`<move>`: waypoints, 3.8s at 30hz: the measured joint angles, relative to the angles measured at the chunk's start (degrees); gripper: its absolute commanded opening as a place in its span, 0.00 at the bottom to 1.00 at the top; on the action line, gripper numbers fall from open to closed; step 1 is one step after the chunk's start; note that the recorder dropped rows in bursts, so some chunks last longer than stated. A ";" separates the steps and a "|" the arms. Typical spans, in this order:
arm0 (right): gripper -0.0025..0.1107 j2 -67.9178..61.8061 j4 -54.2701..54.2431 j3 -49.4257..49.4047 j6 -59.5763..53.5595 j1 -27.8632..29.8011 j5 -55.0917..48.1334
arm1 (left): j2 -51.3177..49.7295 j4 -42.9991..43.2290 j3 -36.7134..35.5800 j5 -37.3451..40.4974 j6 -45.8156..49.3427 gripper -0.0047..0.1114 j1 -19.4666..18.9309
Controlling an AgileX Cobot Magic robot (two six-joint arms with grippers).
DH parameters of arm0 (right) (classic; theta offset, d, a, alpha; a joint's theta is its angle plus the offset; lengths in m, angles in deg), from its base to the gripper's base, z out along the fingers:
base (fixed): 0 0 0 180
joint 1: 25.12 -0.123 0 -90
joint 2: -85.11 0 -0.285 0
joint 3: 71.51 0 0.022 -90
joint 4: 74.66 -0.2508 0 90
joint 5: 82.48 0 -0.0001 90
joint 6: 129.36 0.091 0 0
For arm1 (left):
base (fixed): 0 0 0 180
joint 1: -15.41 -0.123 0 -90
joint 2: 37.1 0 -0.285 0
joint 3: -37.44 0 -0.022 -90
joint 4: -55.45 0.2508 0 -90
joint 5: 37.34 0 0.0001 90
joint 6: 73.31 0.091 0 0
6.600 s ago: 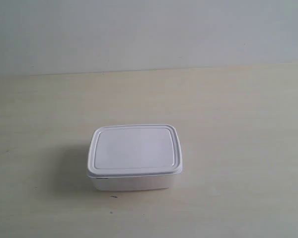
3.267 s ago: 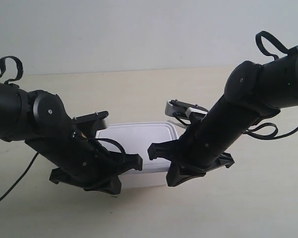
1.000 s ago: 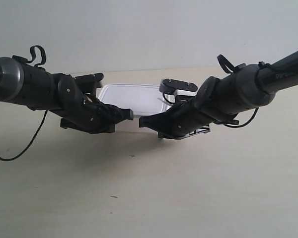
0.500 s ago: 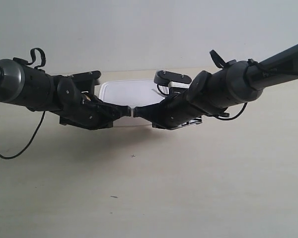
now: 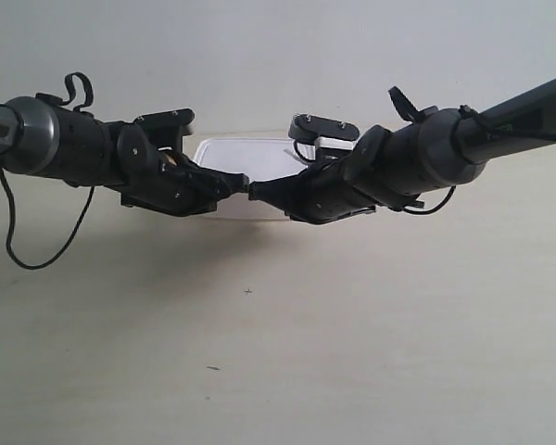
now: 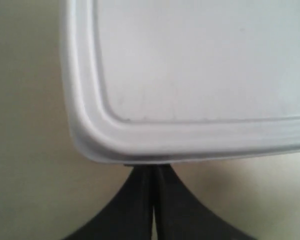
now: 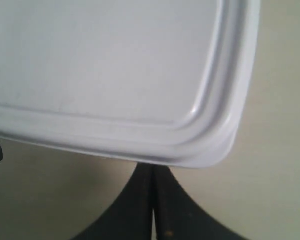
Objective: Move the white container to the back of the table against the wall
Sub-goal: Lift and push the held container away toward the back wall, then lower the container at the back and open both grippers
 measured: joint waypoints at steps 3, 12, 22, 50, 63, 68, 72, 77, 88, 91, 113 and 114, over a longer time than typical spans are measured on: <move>0.02 -1.50 0.00 2.16 0.00 0.52 -0.16 | -1.28 0.25 1.82 1.22 0.09 0.04 -0.13; 0.02 -4.17 0.00 5.88 0.00 1.63 -0.79 | -3.53 0.88 5.19 1.48 0.09 0.04 -0.34; 0.02 -6.46 0.00 9.31 -0.32 1.90 0.59 | -6.53 1.86 11.05 2.91 0.57 0.04 -1.59; 0.02 -10.58 -0.02 15.28 -0.40 3.46 6.62 | -13.46 1.96 22.24 3.37 2.04 0.04 -2.26; 0.02 -12.29 -0.02 18.23 -0.40 3.70 8.37 | -15.88 1.96 27.43 3.16 2.23 0.04 -2.45; 0.02 -12.85 -0.02 18.52 -0.40 3.70 10.21 | -15.99 1.96 27.56 2.05 2.57 0.04 -2.45; 0.02 -12.94 -0.02 18.62 -0.40 3.70 11.48 | -15.99 1.96 27.68 0.95 2.57 0.04 -2.45; 0.02 -13.08 0.08 18.61 -0.44 3.70 12.39 | -15.99 1.71 27.68 -0.24 2.71 0.04 -2.35; 0.02 -12.73 2.30 18.61 -0.78 3.83 12.74 | -15.99 1.48 27.68 1.30 3.09 0.04 -2.13; 0.02 -9.62 2.30 18.61 -3.17 4.89 6.10 | -15.99 1.48 27.68 1.81 3.52 0.04 -2.13; 0.02 -3.66 12.58 18.61 -4.37 11.92 -16.13 | -16.10 -3.06 27.68 -1.06 5.01 0.04 -0.05; 0.02 -3.66 12.58 18.61 -4.37 11.92 -16.23 | -16.11 -3.06 27.68 -0.81 5.04 0.04 -0.05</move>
